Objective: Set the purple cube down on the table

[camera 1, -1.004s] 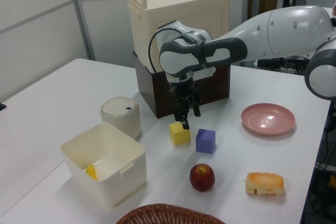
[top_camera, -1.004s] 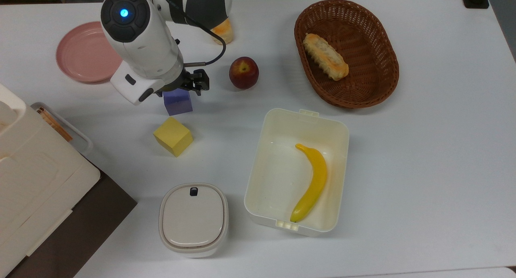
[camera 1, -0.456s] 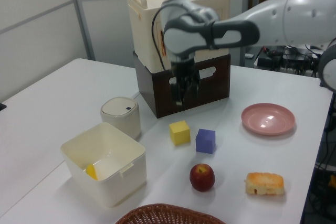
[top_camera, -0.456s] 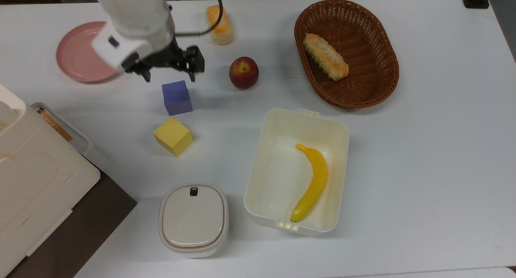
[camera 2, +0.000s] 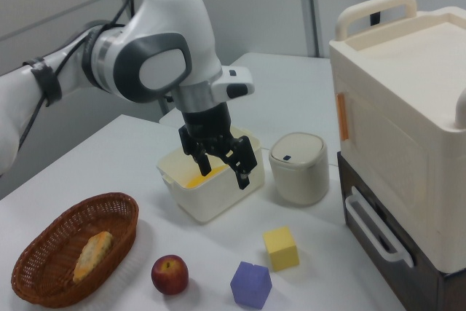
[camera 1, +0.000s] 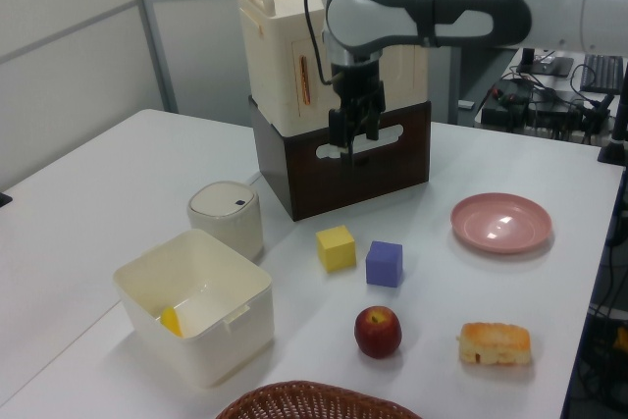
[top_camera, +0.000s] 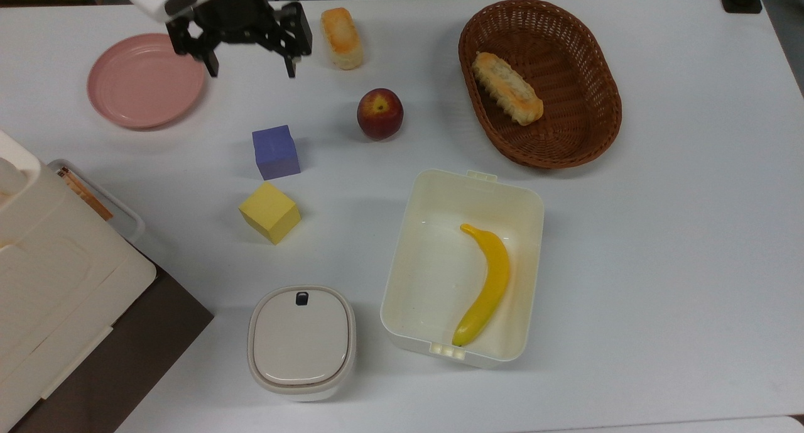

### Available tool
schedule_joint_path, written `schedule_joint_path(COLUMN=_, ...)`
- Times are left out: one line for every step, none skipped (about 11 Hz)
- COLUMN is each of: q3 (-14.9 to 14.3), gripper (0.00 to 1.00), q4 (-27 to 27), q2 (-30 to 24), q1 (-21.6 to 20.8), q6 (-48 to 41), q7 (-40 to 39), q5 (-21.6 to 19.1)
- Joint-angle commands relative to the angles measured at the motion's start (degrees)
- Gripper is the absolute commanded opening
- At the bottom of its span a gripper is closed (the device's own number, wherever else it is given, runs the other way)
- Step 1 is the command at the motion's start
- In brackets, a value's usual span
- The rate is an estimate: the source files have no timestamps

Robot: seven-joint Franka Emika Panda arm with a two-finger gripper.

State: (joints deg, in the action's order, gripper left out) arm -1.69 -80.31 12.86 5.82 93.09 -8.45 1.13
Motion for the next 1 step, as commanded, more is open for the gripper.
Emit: schedule_joint_path(q3=-0.3, gripper=1.0, q4=-2.0, q2=-2.1, q1=-0.5, q6=-0.5, q7=-0.4, q5=3.6)
